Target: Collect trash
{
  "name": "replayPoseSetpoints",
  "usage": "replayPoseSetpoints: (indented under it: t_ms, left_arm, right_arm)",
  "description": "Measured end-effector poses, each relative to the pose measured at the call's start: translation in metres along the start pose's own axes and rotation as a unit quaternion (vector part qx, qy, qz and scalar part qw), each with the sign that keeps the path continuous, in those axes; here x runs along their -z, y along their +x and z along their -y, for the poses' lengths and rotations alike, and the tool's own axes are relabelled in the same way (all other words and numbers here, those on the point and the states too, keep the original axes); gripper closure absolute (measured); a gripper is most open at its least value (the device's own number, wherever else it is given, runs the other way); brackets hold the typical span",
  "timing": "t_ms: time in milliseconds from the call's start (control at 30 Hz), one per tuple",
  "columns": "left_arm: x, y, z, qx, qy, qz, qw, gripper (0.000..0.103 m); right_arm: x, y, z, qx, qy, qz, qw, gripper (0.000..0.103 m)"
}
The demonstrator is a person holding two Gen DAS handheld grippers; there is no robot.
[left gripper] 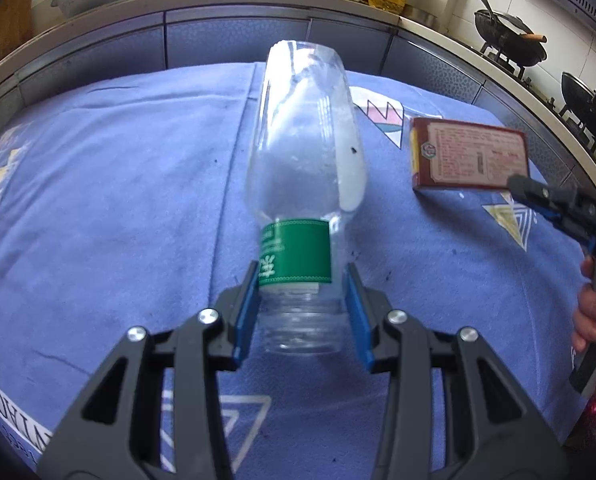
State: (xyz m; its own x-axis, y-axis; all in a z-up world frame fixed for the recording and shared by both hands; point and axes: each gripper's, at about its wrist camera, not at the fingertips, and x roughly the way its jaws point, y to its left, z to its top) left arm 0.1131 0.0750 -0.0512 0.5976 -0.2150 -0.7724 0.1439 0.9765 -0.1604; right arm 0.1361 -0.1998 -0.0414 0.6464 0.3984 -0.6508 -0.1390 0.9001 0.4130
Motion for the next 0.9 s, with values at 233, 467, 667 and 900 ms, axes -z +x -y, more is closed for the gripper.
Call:
replayPoseSetpoints:
  t_ms: [233, 467, 667, 900]
  left_arm:
    - [0.006, 0.002, 0.003, -0.017, 0.017, 0.002, 0.9997, 0.063]
    - [0.007, 0.002, 0.009, -0.027, 0.025, 0.005, 0.9993, 0.063]
    - [0.011, 0.002, 0.011, -0.036, 0.032, 0.008, 0.9988, 0.063]
    - [0.014, 0.002, 0.012, -0.045, 0.044, 0.013, 0.9979, 0.063]
  right_arm:
    - [0.053, -0.022, 0.001, -0.004, -0.001, -0.013, 1.0, 0.064]
    - [0.055, -0.031, 0.009, 0.008, 0.016, -0.001, 1.0, 0.045]
    - [0.046, -0.033, -0.008, 0.03, -0.035, 0.012, 0.999, 0.035]
    - [0.049, -0.019, -0.013, 0.04, -0.046, -0.002, 0.998, 0.034]
